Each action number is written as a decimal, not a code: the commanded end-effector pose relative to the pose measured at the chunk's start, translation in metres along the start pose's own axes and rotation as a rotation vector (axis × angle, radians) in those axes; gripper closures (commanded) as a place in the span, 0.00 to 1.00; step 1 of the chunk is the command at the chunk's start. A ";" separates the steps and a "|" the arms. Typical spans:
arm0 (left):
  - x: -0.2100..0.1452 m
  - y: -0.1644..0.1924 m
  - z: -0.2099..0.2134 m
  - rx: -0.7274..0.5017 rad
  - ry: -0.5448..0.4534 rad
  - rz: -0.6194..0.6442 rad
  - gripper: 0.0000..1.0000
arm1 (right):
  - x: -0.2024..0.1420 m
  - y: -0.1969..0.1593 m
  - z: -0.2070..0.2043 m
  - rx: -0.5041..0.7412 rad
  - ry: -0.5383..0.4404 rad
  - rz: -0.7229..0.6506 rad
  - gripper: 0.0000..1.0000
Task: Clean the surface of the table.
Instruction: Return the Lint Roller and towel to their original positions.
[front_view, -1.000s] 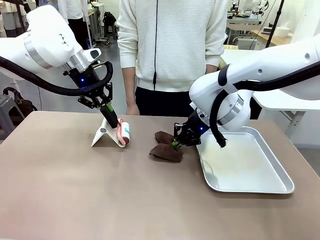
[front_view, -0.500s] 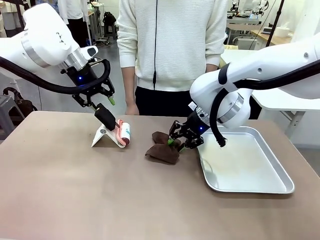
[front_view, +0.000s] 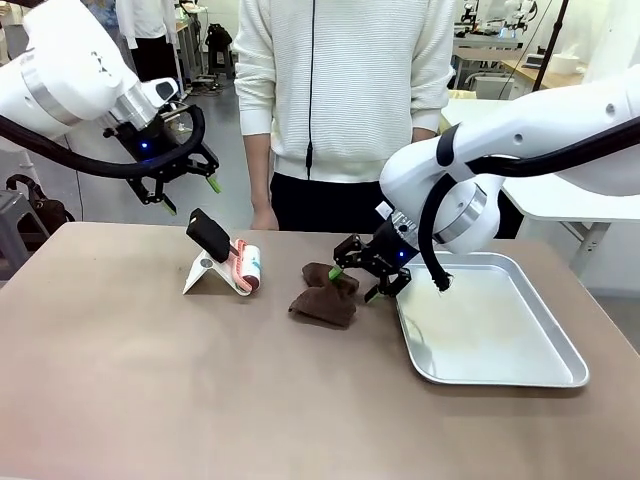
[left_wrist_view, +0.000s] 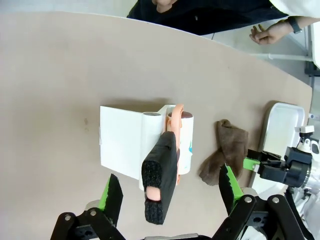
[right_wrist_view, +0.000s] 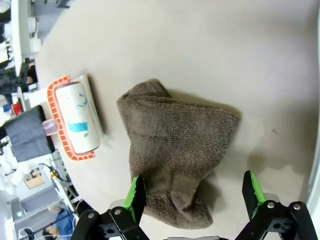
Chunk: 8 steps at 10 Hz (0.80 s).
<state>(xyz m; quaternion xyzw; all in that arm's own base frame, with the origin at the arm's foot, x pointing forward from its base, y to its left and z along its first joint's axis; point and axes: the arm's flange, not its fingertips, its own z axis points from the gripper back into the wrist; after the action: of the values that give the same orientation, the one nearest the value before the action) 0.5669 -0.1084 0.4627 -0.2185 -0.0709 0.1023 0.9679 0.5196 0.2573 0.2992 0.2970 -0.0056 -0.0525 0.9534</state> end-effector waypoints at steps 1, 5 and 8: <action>-0.018 0.010 0.010 -0.049 0.001 -0.037 0.00 | -0.002 0.005 0.009 0.064 0.019 0.045 0.00; -0.069 0.033 0.049 -0.267 0.052 -0.169 0.00 | -0.023 -0.006 0.037 0.233 0.077 0.028 0.00; -0.107 0.064 0.068 -0.418 0.121 -0.258 0.00 | -0.060 -0.036 0.070 0.455 0.114 0.063 0.00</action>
<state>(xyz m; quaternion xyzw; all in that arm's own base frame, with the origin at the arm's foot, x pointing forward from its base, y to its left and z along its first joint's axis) 0.4497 -0.0602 0.4926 -0.3876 -0.0672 -0.0372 0.9186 0.4763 0.2150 0.3439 0.4728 0.0268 -0.0204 0.8805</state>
